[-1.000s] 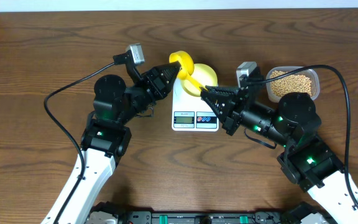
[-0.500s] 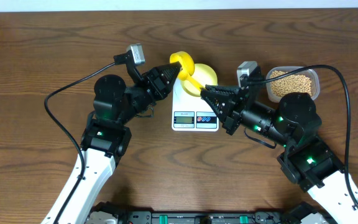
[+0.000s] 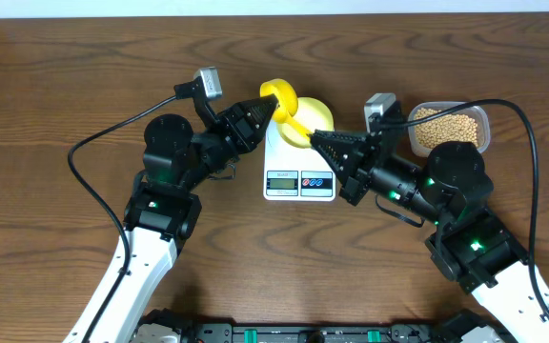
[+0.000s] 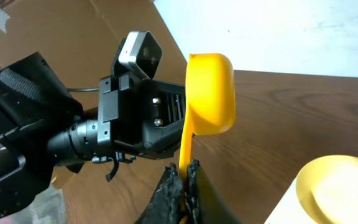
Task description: Scoop item into bowl and weigh 50g on scale
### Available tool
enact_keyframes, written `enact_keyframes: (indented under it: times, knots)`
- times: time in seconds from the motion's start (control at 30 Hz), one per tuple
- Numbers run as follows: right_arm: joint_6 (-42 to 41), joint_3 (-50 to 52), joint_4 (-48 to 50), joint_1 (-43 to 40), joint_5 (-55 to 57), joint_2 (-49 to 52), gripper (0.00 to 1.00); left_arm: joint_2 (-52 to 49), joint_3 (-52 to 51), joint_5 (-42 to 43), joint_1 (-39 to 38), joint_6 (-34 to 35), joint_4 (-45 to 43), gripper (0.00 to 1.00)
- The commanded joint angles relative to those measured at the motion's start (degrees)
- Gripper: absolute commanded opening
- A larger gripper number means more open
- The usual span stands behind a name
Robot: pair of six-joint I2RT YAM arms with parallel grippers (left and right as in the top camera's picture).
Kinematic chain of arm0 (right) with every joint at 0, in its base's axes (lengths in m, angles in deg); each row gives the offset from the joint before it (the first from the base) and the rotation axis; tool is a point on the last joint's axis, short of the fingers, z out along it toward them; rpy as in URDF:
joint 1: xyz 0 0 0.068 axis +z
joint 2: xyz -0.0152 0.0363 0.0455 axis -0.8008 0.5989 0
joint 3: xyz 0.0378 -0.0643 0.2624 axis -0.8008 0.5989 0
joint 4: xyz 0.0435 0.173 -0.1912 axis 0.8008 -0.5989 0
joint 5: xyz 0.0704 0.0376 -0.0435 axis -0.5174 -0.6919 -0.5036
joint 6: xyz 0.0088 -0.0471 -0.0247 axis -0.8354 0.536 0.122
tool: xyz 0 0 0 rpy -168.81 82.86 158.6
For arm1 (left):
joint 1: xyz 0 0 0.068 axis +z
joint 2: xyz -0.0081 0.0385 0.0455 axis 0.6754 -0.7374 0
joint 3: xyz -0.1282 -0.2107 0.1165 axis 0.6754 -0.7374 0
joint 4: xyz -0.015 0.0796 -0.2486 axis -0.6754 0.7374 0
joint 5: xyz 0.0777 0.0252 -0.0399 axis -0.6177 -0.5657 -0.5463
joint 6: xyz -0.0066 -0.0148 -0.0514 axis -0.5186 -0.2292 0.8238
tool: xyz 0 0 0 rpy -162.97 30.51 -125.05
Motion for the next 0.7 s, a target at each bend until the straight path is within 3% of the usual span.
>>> enact_keyframes:
  times: [0.0, 0.03, 0.13, 0.17, 0.2, 0.27, 0.37, 0.43, 0.67]
  knots:
    - [0.52, -1.18, 0.22, -0.11, -0.35, 0.15, 0.02, 0.35, 0.52, 0.98, -0.07, -1.16, -0.24, 0.13]
    - [0.46, -1.18, 0.28, -0.11, -0.35, 0.15, 0.02, 0.35, 0.50, 0.98, -0.07, -1.16, -0.24, 0.24]
    - [0.31, -1.18, 0.44, -0.13, -0.13, 0.15, 0.01, 0.35, 0.52, 0.98, -0.07, -1.16, -0.24, 0.24]
    - [0.20, -1.18, 0.42, -0.13, 0.37, 0.15, 0.01, 0.35, 0.50, 0.98, -0.07, -1.16, -0.24, 0.28]
    - [0.07, -1.18, 0.42, -0.13, 0.50, 0.15, 0.01, 0.35, 0.52, 0.98, -0.07, -1.16, -0.24, 0.38]
    - [-0.48, -1.18, 0.42, -0.13, 1.99, 0.13, 0.02, 0.35, 0.50, 0.98, -0.07, -1.16, -0.24, 0.66]
    - [-2.19, -1.18, 0.42, -0.13, 6.51, 0.13, 0.02, 0.35, 0.52, 1.01, -0.07, -1.16, -0.24, 0.87]
    - [-3.08, -1.18, 0.44, -0.15, 10.23, 0.13, 0.02, 0.35, 0.50, 1.03, -0.07, -1.16, -0.24, 0.95]
    - [-3.56, -1.77, 0.13, -0.44, 21.18, 0.13, 0.02, 0.35, 0.50, 1.22, -0.07, -1.20, -0.24, 0.96]
